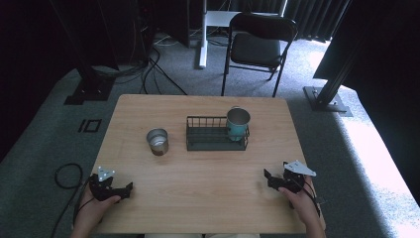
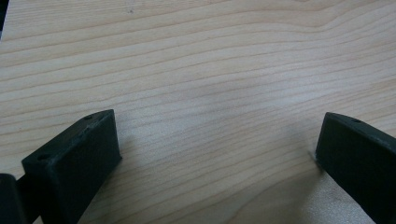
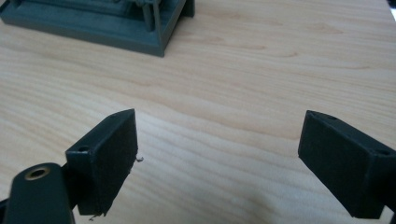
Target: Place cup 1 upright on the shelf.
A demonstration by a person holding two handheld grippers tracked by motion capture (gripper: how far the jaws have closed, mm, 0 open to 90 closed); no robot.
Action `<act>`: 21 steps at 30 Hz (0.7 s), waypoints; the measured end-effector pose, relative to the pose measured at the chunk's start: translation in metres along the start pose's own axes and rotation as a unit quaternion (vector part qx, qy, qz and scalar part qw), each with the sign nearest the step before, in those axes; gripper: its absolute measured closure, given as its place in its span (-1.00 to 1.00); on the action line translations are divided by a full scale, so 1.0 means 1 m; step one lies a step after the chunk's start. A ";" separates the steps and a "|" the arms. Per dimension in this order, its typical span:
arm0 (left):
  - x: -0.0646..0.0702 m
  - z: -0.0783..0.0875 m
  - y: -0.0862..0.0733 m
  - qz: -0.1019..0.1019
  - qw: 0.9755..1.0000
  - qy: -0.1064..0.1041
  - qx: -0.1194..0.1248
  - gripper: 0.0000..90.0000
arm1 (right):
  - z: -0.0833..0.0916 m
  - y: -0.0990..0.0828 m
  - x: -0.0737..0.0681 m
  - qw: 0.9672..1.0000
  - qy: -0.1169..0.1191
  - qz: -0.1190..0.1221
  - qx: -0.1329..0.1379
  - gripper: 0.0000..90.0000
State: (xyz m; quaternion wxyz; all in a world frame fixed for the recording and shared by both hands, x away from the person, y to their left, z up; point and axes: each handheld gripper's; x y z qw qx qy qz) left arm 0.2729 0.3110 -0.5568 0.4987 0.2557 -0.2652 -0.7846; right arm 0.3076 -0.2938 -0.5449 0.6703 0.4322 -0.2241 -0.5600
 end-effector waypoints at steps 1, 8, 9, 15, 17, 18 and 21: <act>0.000 0.000 0.000 0.000 1.000 0.000 0.000 -0.99 | 0.001 -0.001 0.000 1.000 0.001 0.002 -0.001 -0.74; 0.000 0.000 0.000 0.000 1.000 0.000 0.000 -0.99 | 0.006 -0.006 0.006 1.000 -0.002 0.000 -0.016 -0.74; 0.000 0.000 0.000 0.000 1.000 0.000 0.000 -0.99 | 0.007 -0.007 0.007 1.000 -0.004 -0.001 -0.019 -0.74; 0.000 0.000 0.000 0.000 1.000 0.000 0.000 -0.99 | 0.008 -0.015 0.010 0.999 -0.005 0.005 -0.044 -0.74; 0.000 0.000 0.000 0.000 1.000 0.000 0.000 -0.99 | 0.009 -0.015 0.011 0.999 -0.006 0.002 -0.044 -0.74; 0.000 0.000 0.000 0.000 1.000 0.000 0.000 -0.99 | 0.008 -0.015 0.011 0.998 -0.009 0.006 -0.058 -0.74; 0.000 0.000 0.000 0.000 1.000 0.000 0.000 -0.99 | 0.007 -0.016 0.011 0.997 -0.004 0.012 -0.070 -0.74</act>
Point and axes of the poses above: each handheld gripper's, and its own axes: z roughly backward along the jaws, y roughly out of its top, x roughly to its right, and after that the axes turned 11 degrees about -z, right-handed
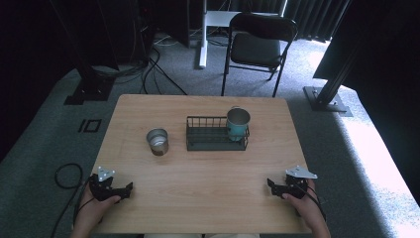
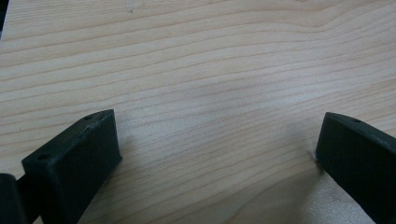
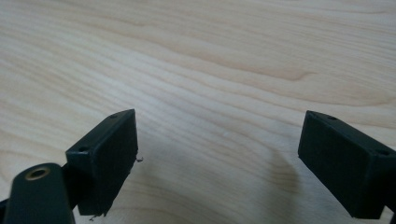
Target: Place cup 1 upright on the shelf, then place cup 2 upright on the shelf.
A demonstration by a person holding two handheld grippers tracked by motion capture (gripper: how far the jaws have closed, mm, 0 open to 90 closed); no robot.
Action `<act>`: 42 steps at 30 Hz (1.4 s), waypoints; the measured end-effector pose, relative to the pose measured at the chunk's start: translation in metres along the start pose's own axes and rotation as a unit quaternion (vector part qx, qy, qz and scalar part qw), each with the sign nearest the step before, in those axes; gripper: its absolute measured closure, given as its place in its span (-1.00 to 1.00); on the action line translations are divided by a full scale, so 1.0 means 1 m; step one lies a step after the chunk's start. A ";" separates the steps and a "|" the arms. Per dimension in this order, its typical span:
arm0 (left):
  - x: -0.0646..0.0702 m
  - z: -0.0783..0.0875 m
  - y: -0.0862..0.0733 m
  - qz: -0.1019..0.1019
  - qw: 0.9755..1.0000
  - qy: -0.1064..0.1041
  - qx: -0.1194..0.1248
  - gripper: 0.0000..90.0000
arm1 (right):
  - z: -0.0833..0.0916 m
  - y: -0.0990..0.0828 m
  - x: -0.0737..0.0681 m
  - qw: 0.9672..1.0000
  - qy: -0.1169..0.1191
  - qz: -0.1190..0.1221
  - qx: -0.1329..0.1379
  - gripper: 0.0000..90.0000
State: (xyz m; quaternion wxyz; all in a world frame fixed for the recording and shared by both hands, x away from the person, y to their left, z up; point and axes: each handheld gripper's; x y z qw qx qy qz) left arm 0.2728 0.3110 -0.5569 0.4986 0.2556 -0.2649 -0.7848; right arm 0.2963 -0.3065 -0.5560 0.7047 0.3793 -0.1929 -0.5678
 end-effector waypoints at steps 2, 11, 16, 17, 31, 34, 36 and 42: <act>0.000 0.000 0.000 0.001 1.000 0.000 0.001 -0.99 | -0.002 0.000 -0.001 1.000 0.002 0.005 -0.010 -0.74; 0.000 0.000 0.000 0.001 1.000 0.001 0.000 -0.99 | -0.005 0.000 -0.003 0.999 0.007 0.016 -0.037 -0.74; 0.000 0.001 -0.001 -0.006 1.000 -0.005 0.002 -0.99 | -0.005 0.001 -0.003 0.999 0.007 0.016 -0.037 -0.74; 0.000 0.002 -0.001 -0.010 1.000 -0.008 0.002 -0.99 | -0.005 0.001 -0.003 0.999 0.007 0.016 -0.037 -0.74; 0.002 0.001 0.003 -0.024 0.999 -0.028 0.020 -0.99 | -0.005 0.000 -0.003 0.999 0.007 0.016 -0.037 -0.74; 0.002 0.003 0.009 -0.026 0.999 -0.029 0.027 -0.99 | -0.005 0.000 -0.003 0.999 0.007 0.016 -0.037 -0.74; 0.002 0.004 0.013 -0.027 0.999 -0.033 0.031 -0.99 | -0.005 0.000 -0.003 0.999 0.007 0.016 -0.037 -0.74; 0.005 0.004 0.026 -0.038 0.998 -0.040 0.039 -0.99 | -0.005 0.000 -0.003 0.999 0.007 0.016 -0.036 -0.74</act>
Point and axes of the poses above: each handheld gripper's, and its own axes: z roughly backward along the jaws, y roughly out of its top, x roughly to its right, and after that the axes turned 11 degrees about -z, right-handed
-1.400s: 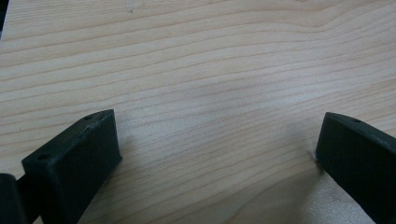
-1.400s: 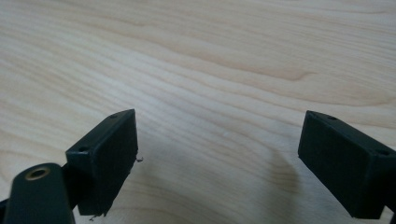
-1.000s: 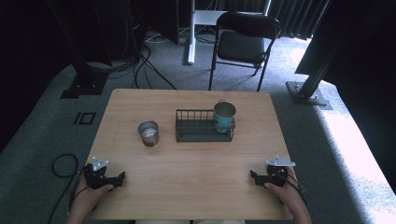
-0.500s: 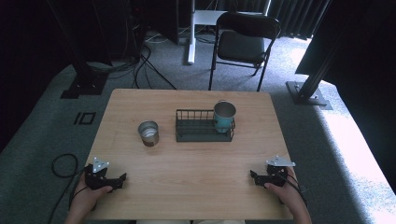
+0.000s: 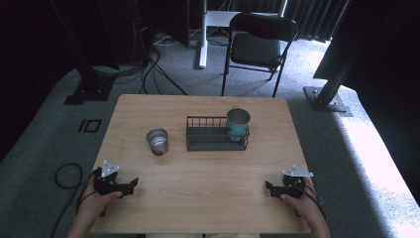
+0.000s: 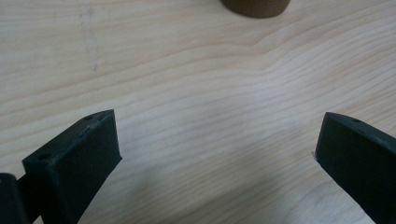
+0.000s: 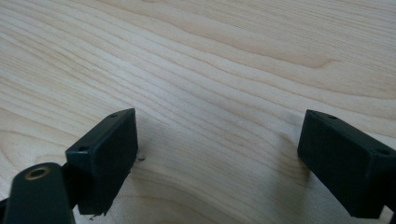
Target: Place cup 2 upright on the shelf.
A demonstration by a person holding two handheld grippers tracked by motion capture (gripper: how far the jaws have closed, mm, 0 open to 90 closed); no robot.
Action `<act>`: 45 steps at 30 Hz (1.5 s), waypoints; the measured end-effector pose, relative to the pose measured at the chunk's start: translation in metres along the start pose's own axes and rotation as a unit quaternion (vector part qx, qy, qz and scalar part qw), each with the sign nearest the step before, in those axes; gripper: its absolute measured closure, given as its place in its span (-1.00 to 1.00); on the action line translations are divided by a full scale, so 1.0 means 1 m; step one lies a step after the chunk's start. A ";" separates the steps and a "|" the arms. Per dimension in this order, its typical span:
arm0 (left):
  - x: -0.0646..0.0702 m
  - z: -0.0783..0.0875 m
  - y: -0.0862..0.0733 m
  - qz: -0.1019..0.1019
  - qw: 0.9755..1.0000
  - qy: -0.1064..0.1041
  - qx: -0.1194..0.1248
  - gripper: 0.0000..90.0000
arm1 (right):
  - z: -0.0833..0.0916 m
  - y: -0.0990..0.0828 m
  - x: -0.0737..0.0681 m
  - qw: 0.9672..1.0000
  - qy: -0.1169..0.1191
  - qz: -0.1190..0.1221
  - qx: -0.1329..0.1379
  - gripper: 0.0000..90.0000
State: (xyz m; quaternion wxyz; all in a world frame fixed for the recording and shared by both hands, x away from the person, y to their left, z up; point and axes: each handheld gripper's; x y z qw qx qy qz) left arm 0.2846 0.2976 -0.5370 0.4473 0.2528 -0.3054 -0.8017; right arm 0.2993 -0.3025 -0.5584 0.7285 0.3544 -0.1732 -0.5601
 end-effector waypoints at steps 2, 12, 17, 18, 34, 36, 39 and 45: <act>0.001 -0.001 0.003 -0.003 1.000 -0.004 0.003 -0.99 | 0.000 0.000 0.000 1.000 0.000 0.000 0.000 -0.74; -0.004 -0.009 0.018 0.002 1.000 -0.013 0.021 -0.99 | 0.000 0.000 0.000 1.000 0.000 0.000 0.000 -0.74; -0.005 -0.012 0.028 0.002 0.999 -0.015 0.034 -0.99 | 0.000 0.000 0.000 1.000 0.000 0.000 0.000 -0.74; -0.005 -0.013 0.030 0.000 0.999 -0.017 0.034 -0.99 | 0.000 0.000 0.000 1.000 0.000 0.000 0.000 -0.74; 0.003 -0.022 0.062 -0.013 0.997 -0.034 0.062 -0.99 | 0.000 0.000 0.000 1.000 0.000 -0.001 0.000 -0.74; 0.005 -0.023 0.065 -0.013 0.997 -0.039 0.067 -0.99 | 0.000 0.000 0.000 1.000 0.000 0.000 0.000 -0.74; 0.006 -0.026 0.069 -0.016 0.997 -0.043 0.070 -0.99 | 0.000 0.000 0.000 1.000 0.000 0.000 0.000 -0.74; 0.008 -0.031 0.080 -0.017 0.996 -0.040 0.084 -0.99 | 0.000 0.000 0.000 1.000 0.000 0.000 0.000 -0.74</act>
Point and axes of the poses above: each handheld gripper's, and its own axes: z roughly backward along the jaws, y roughly out of its top, x roughly to its right, and after that the axes turned 11 degrees about -z, right-handed
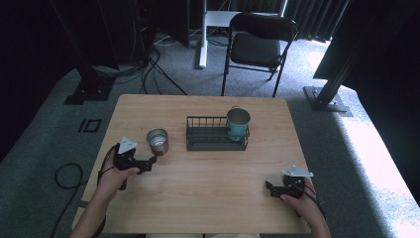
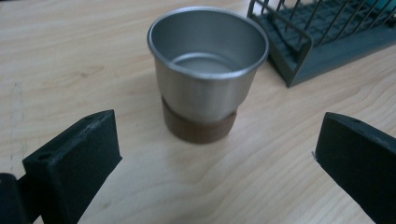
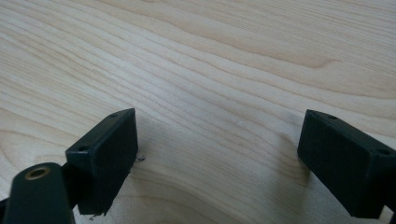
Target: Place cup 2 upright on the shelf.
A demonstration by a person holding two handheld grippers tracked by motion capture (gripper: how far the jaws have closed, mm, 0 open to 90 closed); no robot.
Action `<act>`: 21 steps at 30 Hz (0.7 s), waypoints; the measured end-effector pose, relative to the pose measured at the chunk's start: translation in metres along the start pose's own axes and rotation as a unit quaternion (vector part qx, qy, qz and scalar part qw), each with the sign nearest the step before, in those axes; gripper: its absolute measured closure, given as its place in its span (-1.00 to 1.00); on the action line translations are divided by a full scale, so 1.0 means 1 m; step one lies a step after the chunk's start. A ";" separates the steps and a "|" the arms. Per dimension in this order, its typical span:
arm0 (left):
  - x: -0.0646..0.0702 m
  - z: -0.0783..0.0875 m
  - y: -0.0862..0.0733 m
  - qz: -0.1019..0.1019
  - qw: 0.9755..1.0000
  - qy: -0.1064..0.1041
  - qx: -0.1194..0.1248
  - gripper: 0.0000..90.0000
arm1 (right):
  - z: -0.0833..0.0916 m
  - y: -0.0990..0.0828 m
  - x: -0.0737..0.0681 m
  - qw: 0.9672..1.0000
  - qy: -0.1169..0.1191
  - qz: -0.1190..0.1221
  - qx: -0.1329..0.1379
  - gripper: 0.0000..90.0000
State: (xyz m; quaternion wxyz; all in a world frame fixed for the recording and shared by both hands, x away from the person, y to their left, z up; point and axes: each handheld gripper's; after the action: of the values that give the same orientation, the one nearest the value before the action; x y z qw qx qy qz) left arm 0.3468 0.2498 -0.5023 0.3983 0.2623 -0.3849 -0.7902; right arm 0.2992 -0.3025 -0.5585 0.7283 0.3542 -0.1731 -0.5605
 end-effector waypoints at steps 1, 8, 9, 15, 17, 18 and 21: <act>0.000 -0.001 0.001 -0.001 1.000 0.001 0.001 -0.99 | 0.000 0.000 0.000 1.000 0.000 0.000 0.000 -0.74; -0.002 -0.008 0.010 0.001 1.000 0.000 0.010 -0.99 | 0.000 0.000 0.000 1.000 0.000 0.000 0.000 -0.74; -0.002 -0.009 0.011 0.005 1.000 0.000 0.011 -0.99 | 0.000 0.000 0.000 1.000 0.000 0.000 0.000 -0.74; -0.003 -0.017 0.019 0.010 1.000 0.009 0.022 -0.99 | 0.000 0.000 0.000 1.000 0.000 0.000 0.000 -0.74; -0.003 -0.020 0.021 0.010 1.000 0.009 0.021 -0.99 | 0.000 0.000 0.000 1.000 0.000 0.000 0.000 -0.74; -0.003 -0.022 0.022 0.009 1.000 0.010 0.020 -0.99 | 0.000 0.000 0.000 1.000 0.000 0.000 0.000 -0.74; -0.002 -0.027 0.025 0.007 1.000 0.011 0.020 -0.99 | 0.000 0.000 0.000 1.000 0.000 0.000 0.000 -0.74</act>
State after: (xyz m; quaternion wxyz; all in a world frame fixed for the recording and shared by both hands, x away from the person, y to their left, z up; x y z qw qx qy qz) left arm 0.3779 0.2315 -0.4971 0.4026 0.2766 -0.3977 -0.7767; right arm 0.2992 -0.3025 -0.5585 0.7282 0.3543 -0.1730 -0.5605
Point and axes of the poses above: each handheld gripper's, and its own axes: z roughly backward along the jaws, y roughly out of its top, x roughly to its right, and after that the axes turned 11 degrees about -z, right-handed
